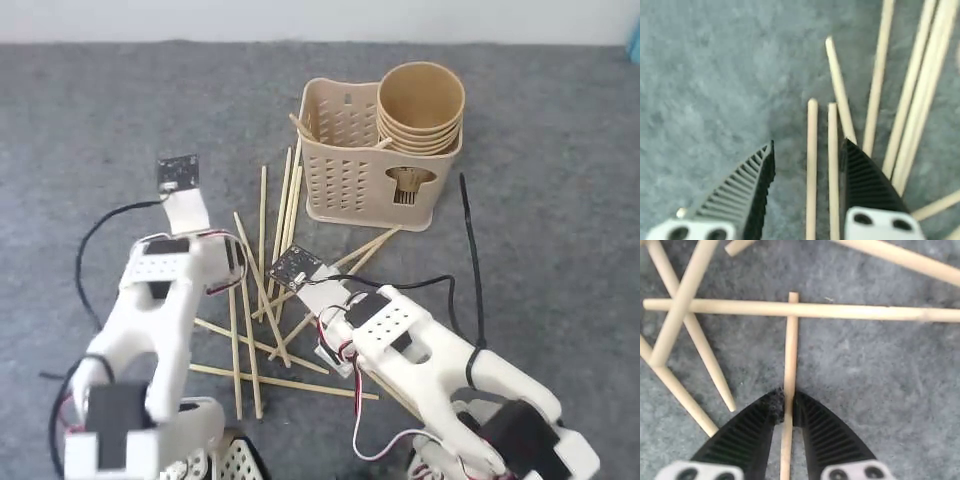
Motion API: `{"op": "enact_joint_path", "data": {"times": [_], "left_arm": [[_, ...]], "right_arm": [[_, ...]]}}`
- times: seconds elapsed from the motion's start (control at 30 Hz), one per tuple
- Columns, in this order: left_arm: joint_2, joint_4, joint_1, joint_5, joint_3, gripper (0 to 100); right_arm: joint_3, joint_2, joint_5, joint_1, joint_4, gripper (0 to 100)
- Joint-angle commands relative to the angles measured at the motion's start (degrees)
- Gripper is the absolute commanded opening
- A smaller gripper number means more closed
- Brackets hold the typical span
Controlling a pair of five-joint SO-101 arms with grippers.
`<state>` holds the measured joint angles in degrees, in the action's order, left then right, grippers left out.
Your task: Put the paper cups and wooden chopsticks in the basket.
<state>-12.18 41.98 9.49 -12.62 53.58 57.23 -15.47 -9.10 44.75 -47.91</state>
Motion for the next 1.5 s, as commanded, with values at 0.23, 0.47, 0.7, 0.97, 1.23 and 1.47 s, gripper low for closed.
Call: {"op": "enact_joint_path", "data": {"times": [0.23,0.47,0.7,0.97,1.23,1.47], "left_arm": [[18.37,13.01,2.37,-0.44,-19.82,6],[18.81,13.54,2.2,3.16,-20.35,6],[18.73,13.36,2.2,3.16,-20.79,6],[18.73,13.27,1.32,3.52,-21.58,5],[17.14,13.27,-1.14,3.6,-21.32,1],[11.25,12.4,-1.23,3.69,-20.26,1]], "right_arm": [[-0.18,-1.36,-0.7,0.57,1.71,0.9],[-0.18,-1.36,-0.7,0.57,1.71,0.9],[-0.18,-1.36,-0.7,0.57,1.71,0.9],[-0.18,-1.36,-0.7,0.57,1.8,0.9],[-0.18,-1.36,-0.7,0.48,1.8,0.9],[-0.18,-1.36,-0.79,0.48,1.8,0.9]]}}
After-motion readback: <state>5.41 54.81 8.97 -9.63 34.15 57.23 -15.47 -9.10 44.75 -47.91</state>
